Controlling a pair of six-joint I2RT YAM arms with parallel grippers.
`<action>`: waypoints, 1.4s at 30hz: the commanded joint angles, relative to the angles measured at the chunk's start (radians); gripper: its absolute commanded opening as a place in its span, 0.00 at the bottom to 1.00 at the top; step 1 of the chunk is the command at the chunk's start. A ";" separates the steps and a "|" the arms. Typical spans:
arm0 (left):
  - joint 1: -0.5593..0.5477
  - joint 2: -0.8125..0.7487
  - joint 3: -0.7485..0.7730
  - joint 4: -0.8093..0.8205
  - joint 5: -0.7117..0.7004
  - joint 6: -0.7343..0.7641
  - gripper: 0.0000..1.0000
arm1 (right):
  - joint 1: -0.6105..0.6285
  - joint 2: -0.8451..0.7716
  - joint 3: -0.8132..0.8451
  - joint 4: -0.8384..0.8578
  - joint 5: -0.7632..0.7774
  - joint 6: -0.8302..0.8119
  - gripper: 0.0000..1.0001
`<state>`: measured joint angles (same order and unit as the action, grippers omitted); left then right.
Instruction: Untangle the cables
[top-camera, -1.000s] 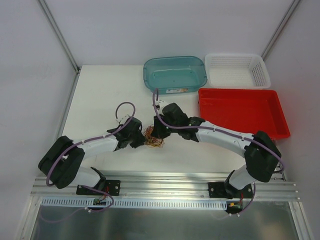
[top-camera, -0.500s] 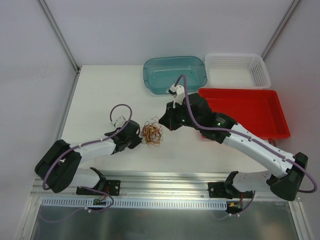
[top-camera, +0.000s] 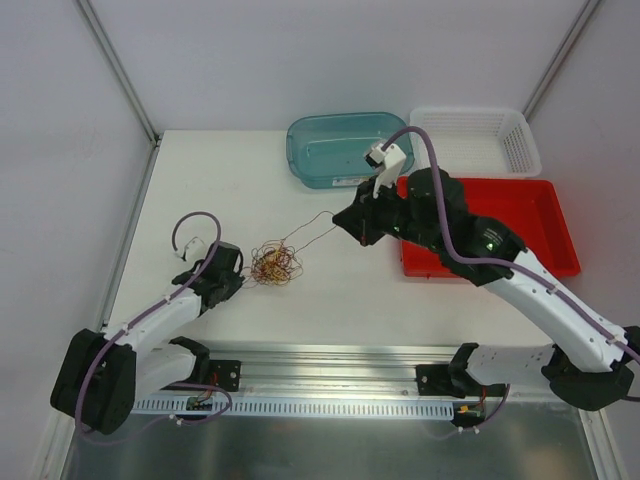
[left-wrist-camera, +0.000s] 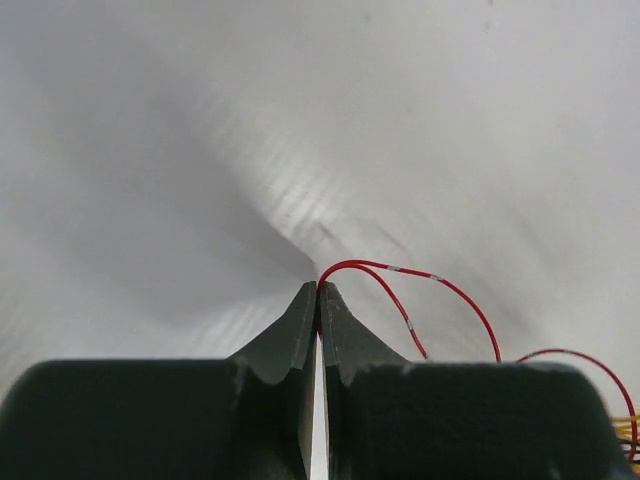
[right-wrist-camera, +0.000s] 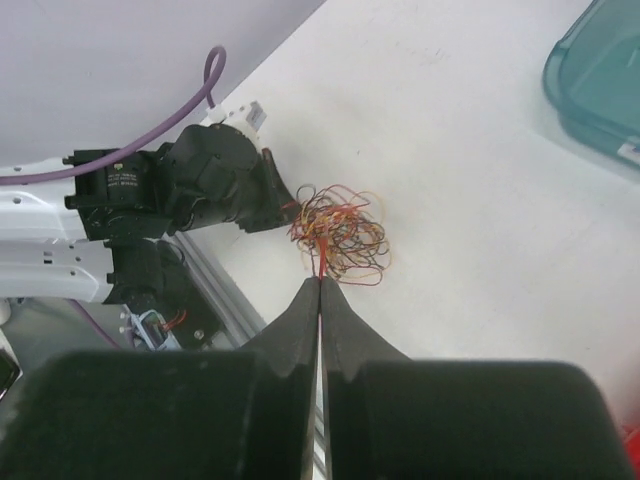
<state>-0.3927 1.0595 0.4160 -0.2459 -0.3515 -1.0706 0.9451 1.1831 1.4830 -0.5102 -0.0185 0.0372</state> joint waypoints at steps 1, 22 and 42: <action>0.069 -0.042 -0.028 -0.095 -0.041 0.067 0.00 | 0.001 -0.086 0.019 0.044 0.074 -0.033 0.01; 0.092 -0.386 0.095 -0.162 0.442 0.366 0.98 | 0.011 0.012 -0.429 0.233 -0.050 0.099 0.01; -0.290 0.256 0.429 -0.158 0.100 0.468 0.97 | 0.038 -0.023 -0.446 0.236 -0.063 0.093 0.01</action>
<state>-0.6716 1.2636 0.8047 -0.4007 -0.1253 -0.5884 0.9722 1.1999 1.0370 -0.3244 -0.0647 0.1272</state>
